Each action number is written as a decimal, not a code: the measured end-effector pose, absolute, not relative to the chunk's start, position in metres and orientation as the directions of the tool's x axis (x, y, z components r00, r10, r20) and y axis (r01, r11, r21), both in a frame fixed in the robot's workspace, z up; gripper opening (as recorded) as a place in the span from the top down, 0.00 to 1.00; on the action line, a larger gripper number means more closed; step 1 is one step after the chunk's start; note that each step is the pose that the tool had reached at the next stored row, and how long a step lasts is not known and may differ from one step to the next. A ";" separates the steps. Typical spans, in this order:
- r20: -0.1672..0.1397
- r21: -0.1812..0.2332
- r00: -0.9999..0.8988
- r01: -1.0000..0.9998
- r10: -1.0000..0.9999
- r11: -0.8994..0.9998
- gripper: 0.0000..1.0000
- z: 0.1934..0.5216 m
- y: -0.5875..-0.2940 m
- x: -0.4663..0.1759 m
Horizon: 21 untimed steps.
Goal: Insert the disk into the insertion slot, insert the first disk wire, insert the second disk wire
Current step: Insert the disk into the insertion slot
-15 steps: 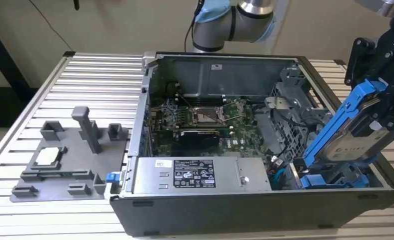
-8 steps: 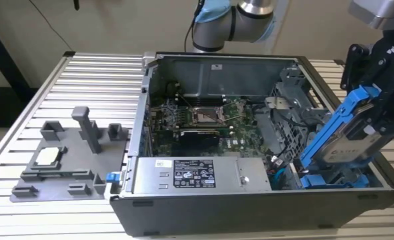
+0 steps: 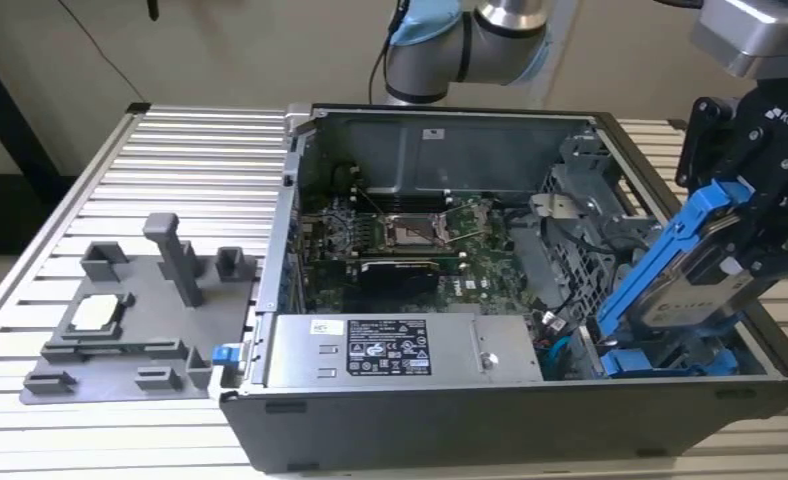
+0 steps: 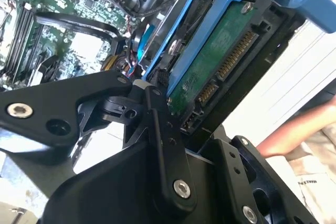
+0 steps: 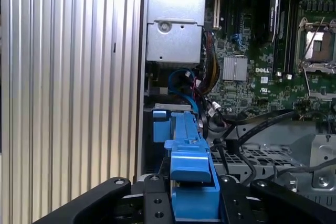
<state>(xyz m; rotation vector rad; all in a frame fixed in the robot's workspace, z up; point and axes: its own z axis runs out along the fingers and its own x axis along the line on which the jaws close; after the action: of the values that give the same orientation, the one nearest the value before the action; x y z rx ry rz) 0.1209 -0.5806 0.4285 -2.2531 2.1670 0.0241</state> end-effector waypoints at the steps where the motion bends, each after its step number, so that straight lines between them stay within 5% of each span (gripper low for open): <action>1: -0.022 0.000 0.040 -0.999 -0.999 -0.040 0.67 0.428 -0.581 0.121; 21: -0.029 -0.001 0.051 -0.999 -0.998 -0.051 0.67 0.405 -0.581 0.122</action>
<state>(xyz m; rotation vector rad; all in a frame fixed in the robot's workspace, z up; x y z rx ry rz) 0.1222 -0.5806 0.4050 -2.2629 2.1496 0.0315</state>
